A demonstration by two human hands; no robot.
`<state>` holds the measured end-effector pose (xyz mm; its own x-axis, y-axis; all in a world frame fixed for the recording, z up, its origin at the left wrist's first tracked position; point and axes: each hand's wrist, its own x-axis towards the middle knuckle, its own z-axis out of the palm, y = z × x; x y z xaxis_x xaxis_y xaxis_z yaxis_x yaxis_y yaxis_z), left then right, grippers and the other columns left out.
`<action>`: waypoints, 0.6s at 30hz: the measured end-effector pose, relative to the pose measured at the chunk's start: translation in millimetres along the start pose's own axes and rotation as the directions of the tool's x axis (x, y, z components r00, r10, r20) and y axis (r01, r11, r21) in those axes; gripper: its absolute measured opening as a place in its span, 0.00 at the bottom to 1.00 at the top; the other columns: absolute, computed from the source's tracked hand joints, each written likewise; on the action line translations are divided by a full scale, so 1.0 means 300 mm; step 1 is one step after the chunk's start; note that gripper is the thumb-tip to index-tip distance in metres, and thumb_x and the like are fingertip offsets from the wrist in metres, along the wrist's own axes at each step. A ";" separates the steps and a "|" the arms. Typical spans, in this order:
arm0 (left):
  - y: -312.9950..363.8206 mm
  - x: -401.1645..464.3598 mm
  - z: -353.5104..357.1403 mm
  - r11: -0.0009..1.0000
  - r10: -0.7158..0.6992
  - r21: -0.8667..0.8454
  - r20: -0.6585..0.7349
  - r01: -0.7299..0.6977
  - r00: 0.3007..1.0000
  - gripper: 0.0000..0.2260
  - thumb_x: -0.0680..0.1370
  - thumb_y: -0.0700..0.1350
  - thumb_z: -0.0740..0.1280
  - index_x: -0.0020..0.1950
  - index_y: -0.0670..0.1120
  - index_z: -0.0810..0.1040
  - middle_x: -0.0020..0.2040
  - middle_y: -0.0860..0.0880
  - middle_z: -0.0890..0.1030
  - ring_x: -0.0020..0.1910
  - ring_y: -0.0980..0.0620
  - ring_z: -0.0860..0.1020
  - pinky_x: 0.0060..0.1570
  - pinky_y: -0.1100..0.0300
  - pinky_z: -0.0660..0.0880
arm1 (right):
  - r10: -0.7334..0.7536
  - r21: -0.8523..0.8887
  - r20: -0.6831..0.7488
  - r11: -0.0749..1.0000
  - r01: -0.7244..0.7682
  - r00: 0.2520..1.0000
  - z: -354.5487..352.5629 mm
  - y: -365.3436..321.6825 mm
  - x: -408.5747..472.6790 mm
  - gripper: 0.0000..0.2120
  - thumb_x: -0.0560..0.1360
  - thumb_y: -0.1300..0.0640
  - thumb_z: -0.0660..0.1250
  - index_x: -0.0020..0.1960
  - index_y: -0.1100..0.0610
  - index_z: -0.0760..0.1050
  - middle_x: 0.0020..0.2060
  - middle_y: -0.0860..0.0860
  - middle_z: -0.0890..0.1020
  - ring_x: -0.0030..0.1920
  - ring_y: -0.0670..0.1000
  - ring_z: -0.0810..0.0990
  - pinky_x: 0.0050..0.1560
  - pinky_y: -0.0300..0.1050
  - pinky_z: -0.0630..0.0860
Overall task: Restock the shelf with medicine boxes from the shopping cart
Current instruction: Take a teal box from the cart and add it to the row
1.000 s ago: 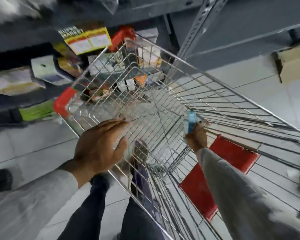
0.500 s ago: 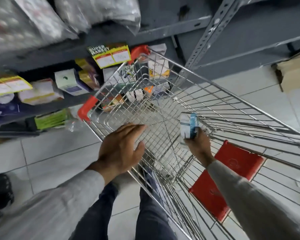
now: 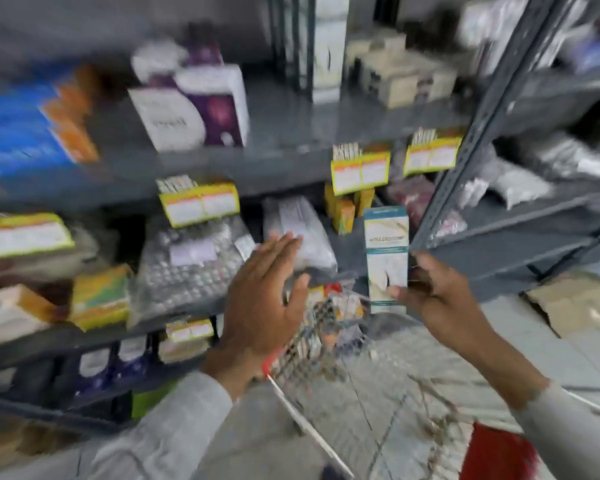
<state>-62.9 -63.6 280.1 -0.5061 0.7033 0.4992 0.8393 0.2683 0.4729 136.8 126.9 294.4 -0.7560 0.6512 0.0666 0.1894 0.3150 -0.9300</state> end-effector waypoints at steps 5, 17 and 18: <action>-0.074 0.210 -0.375 0.988 0.081 0.145 -0.244 -0.046 0.966 0.24 0.79 0.49 0.65 0.76 0.47 0.72 0.76 0.48 0.73 0.78 0.51 0.67 0.78 0.57 0.61 | -0.210 0.092 -0.085 0.972 0.218 0.974 -0.030 -0.397 0.224 0.27 0.73 0.65 0.74 0.70 0.52 0.74 0.58 0.47 0.86 0.58 0.52 0.85 0.57 0.55 0.81; -0.303 0.294 -0.544 0.914 -0.080 0.384 -0.142 0.130 0.987 0.25 0.82 0.54 0.55 0.73 0.44 0.75 0.73 0.45 0.76 0.75 0.46 0.72 0.75 0.47 0.66 | -0.146 -0.016 -0.167 0.989 0.145 0.975 0.044 -0.595 0.755 0.22 0.71 0.69 0.75 0.62 0.56 0.76 0.57 0.54 0.85 0.58 0.56 0.83 0.63 0.56 0.79; -0.309 0.293 -0.537 0.908 -0.078 0.402 -0.122 0.122 0.989 0.26 0.83 0.55 0.52 0.73 0.44 0.76 0.73 0.45 0.77 0.74 0.46 0.72 0.75 0.47 0.67 | -0.128 0.014 -0.169 0.991 0.133 0.977 0.048 -0.578 0.769 0.22 0.71 0.70 0.75 0.61 0.54 0.76 0.58 0.54 0.85 0.57 0.55 0.84 0.61 0.53 0.79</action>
<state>-217.1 -132.7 397.2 -0.5907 0.5943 0.5457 0.7800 0.5936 0.1979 -79.4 212.6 466.0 -0.6572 0.7126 0.2455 0.0787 0.3888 -0.9179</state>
